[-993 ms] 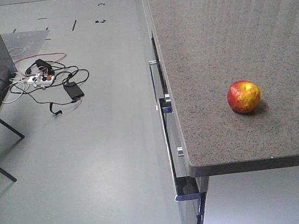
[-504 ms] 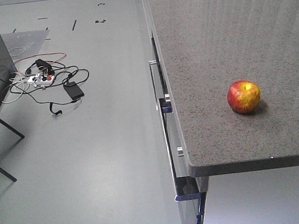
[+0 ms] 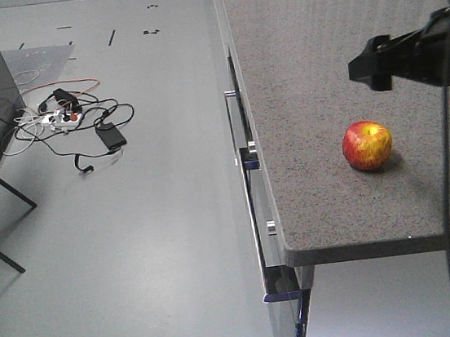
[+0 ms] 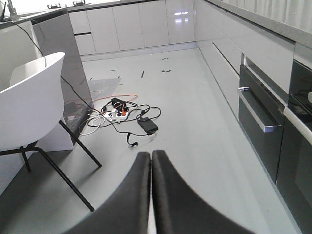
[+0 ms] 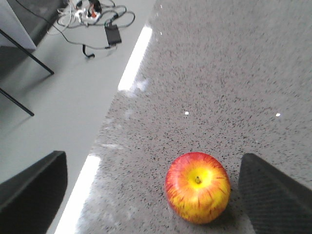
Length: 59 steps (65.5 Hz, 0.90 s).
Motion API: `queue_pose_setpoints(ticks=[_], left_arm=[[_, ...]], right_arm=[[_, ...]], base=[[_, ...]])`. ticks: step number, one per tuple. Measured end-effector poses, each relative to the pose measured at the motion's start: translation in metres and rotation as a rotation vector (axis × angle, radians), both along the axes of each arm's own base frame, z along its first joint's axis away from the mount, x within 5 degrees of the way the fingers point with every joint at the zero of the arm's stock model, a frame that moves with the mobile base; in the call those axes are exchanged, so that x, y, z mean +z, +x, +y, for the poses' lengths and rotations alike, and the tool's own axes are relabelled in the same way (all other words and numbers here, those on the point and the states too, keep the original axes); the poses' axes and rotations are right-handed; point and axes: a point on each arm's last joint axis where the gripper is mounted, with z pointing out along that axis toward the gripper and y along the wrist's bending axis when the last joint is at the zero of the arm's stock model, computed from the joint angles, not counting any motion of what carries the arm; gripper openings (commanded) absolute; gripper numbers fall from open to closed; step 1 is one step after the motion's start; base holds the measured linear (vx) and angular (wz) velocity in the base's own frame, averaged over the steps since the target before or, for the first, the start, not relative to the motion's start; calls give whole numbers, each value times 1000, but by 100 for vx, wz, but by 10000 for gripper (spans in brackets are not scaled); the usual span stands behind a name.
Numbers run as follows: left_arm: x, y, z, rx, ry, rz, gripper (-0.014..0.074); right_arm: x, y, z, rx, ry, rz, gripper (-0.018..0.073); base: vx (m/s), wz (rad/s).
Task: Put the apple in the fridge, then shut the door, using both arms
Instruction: 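Lower the right gripper over the red-yellow apple and close on it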
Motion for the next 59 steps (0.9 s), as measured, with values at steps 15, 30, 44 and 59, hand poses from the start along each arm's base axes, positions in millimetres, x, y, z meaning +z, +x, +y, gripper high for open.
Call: queue_pose_setpoints(ticks=[15,30,44,59], left_arm=[[0,0,0,0,0,0,-8],[0,0,0,0,0,0,-8],[0,0,0,0,0,0,-8],[0,0,0,0,0,0,-8]], right_arm=[[-44,49,-1,-13,-16,92,664],[-73,70,-5,-45,-59,158,659],[-93,78,-9,-77,-85,200,652],[-112,85,-9,-81,-88,243,646]], base=[[0,0],[0,0],[0,0],[0,0]])
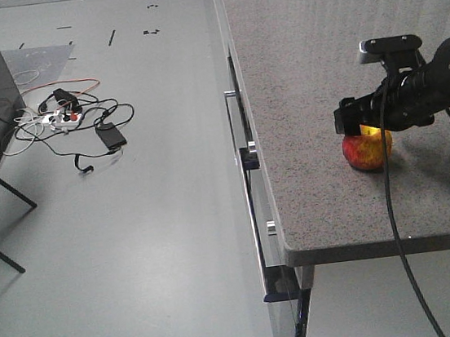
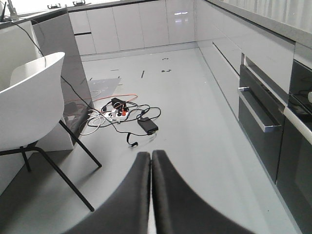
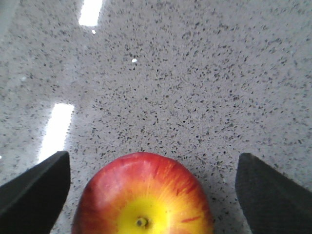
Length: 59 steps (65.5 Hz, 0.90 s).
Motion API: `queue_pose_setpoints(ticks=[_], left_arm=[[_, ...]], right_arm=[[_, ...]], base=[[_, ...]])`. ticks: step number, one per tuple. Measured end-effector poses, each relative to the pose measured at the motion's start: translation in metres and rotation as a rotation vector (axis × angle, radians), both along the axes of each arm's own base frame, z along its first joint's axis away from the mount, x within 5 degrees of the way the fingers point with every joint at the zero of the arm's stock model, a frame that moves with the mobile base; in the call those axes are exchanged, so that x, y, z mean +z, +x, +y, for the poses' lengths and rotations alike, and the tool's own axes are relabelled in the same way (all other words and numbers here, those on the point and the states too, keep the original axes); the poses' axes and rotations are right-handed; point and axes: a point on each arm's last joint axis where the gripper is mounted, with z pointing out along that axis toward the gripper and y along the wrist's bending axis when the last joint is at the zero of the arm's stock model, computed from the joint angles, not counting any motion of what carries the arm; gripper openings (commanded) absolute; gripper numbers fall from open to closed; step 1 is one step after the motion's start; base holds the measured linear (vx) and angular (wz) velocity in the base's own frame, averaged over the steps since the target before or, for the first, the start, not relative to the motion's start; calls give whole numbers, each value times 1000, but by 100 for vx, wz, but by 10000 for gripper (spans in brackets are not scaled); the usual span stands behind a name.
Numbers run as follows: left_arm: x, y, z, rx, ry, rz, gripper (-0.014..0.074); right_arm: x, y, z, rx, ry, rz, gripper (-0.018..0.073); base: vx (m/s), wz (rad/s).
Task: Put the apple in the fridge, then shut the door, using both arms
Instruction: 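Lower the right gripper over the red-yellow apple and close on it, then lift the apple off the countertop with the right gripper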
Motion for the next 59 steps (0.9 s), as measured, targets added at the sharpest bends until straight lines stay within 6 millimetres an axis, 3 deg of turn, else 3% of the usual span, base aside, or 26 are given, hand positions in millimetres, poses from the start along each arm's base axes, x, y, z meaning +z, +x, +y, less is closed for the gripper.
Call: queue_pose_setpoints(ticks=[19,28,50,59], left_arm=[[0,0,0,0,0,0,-8],[0,0,0,0,0,0,-8],[0,0,0,0,0,0,-8],[0,0,0,0,0,0,-8]], right_arm=[[-27,5,0,5,1,81,629],[-29,3,1,9,2,101,589],[-26,1,1,14,5,116,318],[-1,-6,1,26,0,65,216]], base=[[0,0],[0,0],[0,0],[0,0]])
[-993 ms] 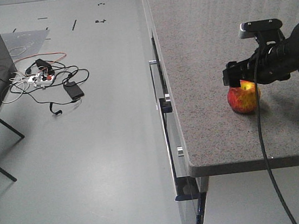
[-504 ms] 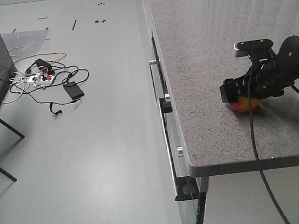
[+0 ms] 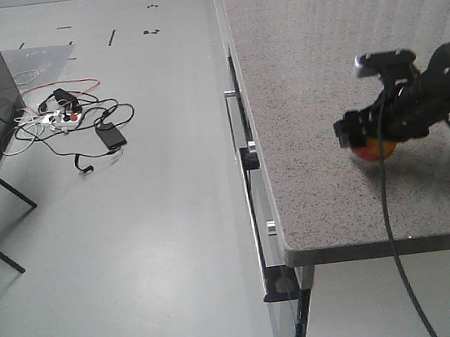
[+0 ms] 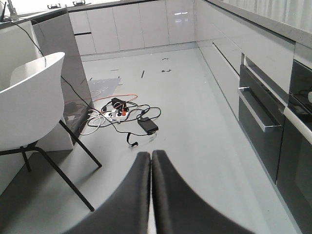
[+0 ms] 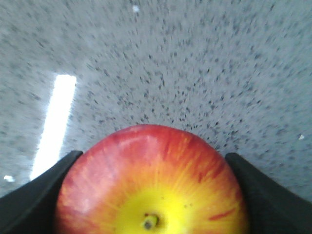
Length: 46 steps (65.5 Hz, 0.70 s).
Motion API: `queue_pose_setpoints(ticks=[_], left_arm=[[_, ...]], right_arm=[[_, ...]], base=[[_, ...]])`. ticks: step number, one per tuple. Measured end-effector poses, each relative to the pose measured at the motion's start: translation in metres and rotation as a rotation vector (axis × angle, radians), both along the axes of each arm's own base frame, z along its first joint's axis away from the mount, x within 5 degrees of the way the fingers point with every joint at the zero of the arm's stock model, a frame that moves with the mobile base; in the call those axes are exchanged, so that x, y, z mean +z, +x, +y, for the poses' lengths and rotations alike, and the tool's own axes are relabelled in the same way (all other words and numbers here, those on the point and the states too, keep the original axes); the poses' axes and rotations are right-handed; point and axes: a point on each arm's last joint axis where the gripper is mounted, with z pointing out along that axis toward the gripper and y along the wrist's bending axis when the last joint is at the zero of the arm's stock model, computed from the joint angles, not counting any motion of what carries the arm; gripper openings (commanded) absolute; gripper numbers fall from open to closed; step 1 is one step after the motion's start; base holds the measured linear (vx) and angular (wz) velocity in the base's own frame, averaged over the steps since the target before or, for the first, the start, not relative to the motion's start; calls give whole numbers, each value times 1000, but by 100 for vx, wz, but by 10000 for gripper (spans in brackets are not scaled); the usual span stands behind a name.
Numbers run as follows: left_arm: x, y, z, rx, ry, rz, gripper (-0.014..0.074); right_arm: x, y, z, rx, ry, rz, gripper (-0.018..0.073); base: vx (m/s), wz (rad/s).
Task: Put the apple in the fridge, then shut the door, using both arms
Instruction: 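Lift the apple off the countertop with the right gripper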
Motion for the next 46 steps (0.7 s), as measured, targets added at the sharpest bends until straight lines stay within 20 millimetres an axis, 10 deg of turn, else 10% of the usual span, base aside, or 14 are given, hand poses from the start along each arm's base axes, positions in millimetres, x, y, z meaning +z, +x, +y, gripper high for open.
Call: queue_pose_setpoints(ticks=[26,46], left_arm=[[0,0,0,0,0,0,-8],[0,0,0,0,0,0,-8]], right_arm=[[161,-87,3,13,70,-379,139],[201,-135,5,43,77,-451,139]], base=[[0,0],[0,0]])
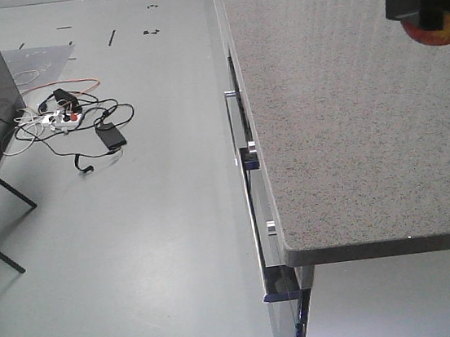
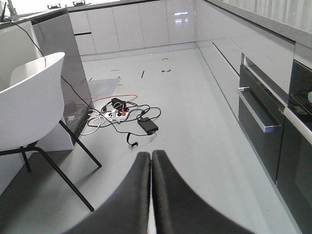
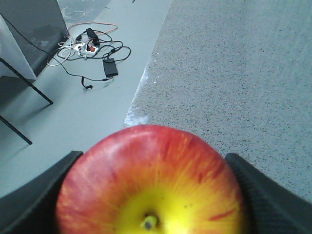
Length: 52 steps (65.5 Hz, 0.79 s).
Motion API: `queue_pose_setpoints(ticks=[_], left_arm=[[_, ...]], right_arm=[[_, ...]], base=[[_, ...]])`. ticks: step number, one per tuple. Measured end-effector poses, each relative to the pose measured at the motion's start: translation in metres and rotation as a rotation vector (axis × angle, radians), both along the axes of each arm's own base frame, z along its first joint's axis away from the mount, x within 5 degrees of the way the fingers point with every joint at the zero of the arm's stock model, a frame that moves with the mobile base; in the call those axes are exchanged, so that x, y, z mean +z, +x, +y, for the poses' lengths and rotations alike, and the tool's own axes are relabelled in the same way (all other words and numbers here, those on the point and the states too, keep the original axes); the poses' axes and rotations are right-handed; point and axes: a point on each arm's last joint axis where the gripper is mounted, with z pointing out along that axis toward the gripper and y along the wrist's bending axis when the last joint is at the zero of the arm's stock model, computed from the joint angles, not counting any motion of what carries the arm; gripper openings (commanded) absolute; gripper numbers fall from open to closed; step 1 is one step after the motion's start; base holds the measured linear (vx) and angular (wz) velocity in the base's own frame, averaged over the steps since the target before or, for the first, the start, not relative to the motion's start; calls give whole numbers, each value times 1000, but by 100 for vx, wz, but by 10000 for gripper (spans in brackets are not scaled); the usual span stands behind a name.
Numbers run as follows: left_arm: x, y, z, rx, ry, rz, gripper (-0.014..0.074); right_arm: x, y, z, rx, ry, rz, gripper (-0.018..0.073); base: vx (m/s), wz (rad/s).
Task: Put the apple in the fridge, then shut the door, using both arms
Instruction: 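Lift the apple off the countertop with the right gripper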
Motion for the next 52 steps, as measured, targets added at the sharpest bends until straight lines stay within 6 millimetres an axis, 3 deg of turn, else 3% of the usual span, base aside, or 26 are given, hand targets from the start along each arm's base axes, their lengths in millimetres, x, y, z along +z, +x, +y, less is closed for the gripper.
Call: queue_pose_setpoints(ticks=[52], left_arm=[[0,0,0,0,0,0,-8]], right_arm=[[2,-4,0,4,-1,2,140]], base=[[0,0]])
